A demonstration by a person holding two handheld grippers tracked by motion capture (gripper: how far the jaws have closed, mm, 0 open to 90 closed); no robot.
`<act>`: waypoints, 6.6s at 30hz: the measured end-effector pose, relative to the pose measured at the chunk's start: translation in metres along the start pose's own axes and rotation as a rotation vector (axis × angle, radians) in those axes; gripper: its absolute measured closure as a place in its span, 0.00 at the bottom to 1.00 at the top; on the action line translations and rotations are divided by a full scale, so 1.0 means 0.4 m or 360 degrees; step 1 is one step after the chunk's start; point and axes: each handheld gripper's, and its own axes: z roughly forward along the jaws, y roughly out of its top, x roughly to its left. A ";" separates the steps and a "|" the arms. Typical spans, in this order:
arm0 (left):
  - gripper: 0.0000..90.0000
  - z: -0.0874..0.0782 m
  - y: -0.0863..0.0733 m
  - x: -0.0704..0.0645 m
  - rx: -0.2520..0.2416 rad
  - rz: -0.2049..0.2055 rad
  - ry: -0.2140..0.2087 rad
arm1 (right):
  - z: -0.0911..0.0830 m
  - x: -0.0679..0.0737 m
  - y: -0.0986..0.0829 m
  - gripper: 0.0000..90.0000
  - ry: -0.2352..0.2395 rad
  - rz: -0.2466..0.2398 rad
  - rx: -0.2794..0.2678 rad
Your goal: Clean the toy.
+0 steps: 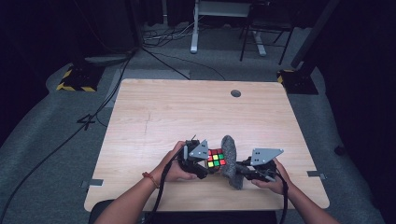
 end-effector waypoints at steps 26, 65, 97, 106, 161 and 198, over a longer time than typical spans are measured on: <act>0.37 0.047 0.019 -0.014 0.0139 0.0071 0.0048 | -0.002 -0.019 0.035 0.86 -0.0050 0.0015 -0.0079; 0.37 -0.023 0.062 -0.028 -0.0068 0.0154 0.0071 | 0.042 -0.020 -0.015 0.86 -0.0003 0.0008 0.0114; 0.37 0.016 0.032 -0.020 -0.0002 0.0123 -0.0018 | -0.014 -0.023 -0.005 0.86 -0.0038 0.0003 -0.0107; 0.37 0.018 0.044 -0.025 -0.0004 0.0121 0.0086 | 0.015 -0.017 -0.013 0.86 0.0028 0.0024 -0.0034; 0.37 0.058 0.038 -0.038 0.0081 0.0127 -0.0013 | -0.024 -0.011 0.001 0.86 -0.0066 -0.0014 -0.0125; 0.37 0.053 0.039 -0.048 0.0158 0.0168 0.0061 | -0.002 0.014 0.006 0.85 0.0007 -0.0064 -0.0078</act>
